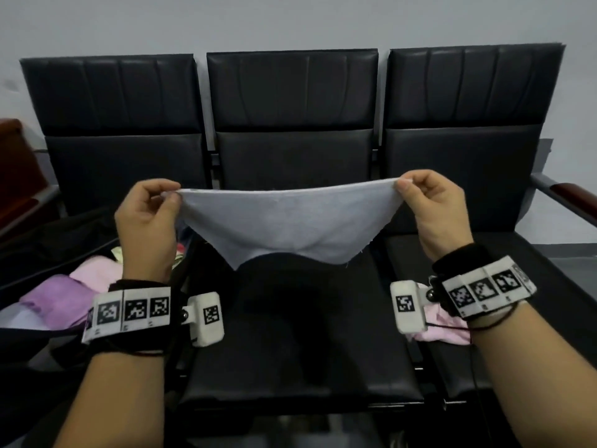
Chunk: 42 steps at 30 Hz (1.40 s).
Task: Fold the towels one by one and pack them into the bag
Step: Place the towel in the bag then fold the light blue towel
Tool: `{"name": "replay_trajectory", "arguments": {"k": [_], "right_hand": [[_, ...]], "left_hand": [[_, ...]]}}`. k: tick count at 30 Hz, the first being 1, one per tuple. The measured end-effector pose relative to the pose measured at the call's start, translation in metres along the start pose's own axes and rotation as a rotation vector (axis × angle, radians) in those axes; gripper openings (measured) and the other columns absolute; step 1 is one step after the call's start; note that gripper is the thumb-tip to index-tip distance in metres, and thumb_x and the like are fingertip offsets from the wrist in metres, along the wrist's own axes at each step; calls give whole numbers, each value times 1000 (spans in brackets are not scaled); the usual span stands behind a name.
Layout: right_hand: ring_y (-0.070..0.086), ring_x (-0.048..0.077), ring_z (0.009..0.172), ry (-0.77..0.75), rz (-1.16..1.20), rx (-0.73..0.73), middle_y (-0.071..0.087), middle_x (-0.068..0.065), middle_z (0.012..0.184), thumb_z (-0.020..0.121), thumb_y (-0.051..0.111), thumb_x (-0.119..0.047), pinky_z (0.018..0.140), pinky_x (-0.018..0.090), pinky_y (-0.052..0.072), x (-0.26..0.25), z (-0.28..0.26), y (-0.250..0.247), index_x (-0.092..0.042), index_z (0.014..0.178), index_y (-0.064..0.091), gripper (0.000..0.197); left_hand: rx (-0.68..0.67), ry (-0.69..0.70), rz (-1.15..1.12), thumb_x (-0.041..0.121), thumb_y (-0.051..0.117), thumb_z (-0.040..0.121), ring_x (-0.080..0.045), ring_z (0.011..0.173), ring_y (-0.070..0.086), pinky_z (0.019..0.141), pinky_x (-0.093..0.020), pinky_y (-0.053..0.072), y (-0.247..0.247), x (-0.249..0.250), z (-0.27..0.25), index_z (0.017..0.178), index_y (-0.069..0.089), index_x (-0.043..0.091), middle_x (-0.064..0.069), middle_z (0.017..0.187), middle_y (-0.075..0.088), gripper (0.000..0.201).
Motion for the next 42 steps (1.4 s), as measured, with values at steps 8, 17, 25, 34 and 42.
{"name": "replay_trajectory", "arguments": {"k": [8,17,25,34,42], "right_hand": [[60,13,77,402,-60,-42,67,-4,74,94,60,-4,75,33,49,115,-111,-16,-20,77,68,25],[62,7,68,563,-35,-124,72,-2,76,89,69,-15,57,15,48,162,-169,-33,-19,78,71,13],[64,10,67,623,-94,18,72,-1,73,91,66,-12,62,22,52,193,-155,-31,-21,74,69,20],[57,2,62,674,-259,26,65,-11,67,91,67,-15,58,17,46,252,-133,-19,-11,83,66,9],[58,0,59,702,-449,-11,67,-5,70,89,69,-18,58,14,47,290,-117,-14,-19,75,64,14]], "left_hand": [[-294,-466,-39,-16,56,84,-10,68,54,66,-26,41,5,-93,-106,77,64,11,1,68,61,30],[-528,-702,72,10,64,66,-17,64,47,61,-31,32,-7,-130,-161,73,70,16,-1,62,56,11],[-492,-650,197,1,65,90,-2,68,60,69,-21,46,18,-163,-154,84,71,19,7,75,69,20],[-395,-598,336,3,61,94,2,61,56,59,-7,45,56,-207,-139,93,67,12,1,78,64,11],[-452,-662,468,9,63,93,-18,76,63,74,-31,53,80,-250,-139,92,67,21,-1,84,68,13]]}}
Point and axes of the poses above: each hand's wrist, its own z-axis towards the middle knuckle, its own y-axis out of the palm, x = y × z, the point moved 6 cm from there along z, towards the middle knuckle
